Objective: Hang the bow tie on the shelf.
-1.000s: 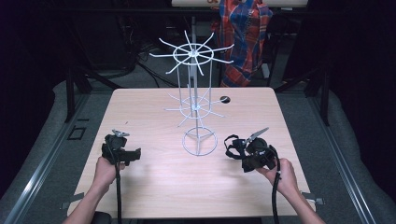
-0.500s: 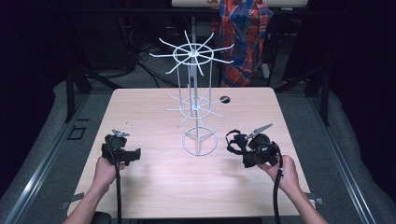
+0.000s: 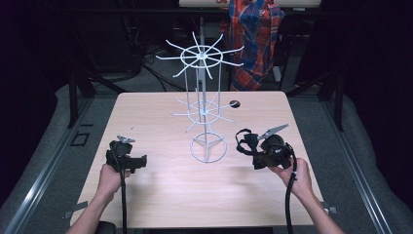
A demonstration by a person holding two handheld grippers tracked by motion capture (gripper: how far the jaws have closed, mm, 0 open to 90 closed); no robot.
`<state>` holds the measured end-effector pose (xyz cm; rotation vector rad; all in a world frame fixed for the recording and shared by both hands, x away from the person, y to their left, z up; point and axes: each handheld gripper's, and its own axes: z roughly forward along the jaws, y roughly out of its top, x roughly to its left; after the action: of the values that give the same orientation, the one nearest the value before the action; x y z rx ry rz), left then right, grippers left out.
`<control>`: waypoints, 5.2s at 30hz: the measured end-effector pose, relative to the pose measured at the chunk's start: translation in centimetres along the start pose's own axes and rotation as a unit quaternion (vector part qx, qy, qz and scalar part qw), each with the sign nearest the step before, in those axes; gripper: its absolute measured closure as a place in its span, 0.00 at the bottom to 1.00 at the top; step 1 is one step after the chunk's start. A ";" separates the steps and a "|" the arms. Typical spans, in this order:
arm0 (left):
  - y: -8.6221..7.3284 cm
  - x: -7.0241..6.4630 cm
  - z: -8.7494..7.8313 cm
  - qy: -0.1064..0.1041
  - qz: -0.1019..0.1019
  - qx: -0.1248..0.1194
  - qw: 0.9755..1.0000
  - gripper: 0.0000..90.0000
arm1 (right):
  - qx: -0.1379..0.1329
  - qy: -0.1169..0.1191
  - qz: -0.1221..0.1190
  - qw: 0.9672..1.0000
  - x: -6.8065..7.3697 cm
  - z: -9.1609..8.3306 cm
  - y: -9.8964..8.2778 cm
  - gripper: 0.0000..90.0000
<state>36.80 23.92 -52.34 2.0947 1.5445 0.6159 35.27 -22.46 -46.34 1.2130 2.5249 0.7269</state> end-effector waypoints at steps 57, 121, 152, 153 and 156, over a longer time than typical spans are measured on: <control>0.0 0.0 0.1 -0.001 0.003 0.003 1.000 0.17 | -0.106 0.018 -0.002 0.994 0.8 -5.0 2.4 0.86; -0.1 0.1 0.2 0.002 0.001 0.006 1.000 0.17 | -0.048 0.046 -0.001 0.998 1.7 2.7 6.4 0.83; -0.2 0.1 0.2 -0.001 -0.001 0.007 1.000 0.17 | -0.024 0.057 0.011 0.998 1.9 4.5 6.0 0.67; -0.2 0.1 0.2 -0.001 -0.001 0.006 1.000 0.17 | -0.023 0.057 0.010 0.998 1.9 4.5 6.0 0.66; -0.2 0.1 0.1 -0.002 0.000 0.007 1.000 0.17 | -0.023 0.058 0.011 0.998 1.9 4.4 5.9 0.62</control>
<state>36.80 24.03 -52.54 2.1053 1.5508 0.6020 39.89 -16.42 -46.92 1.2174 2.5760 0.8787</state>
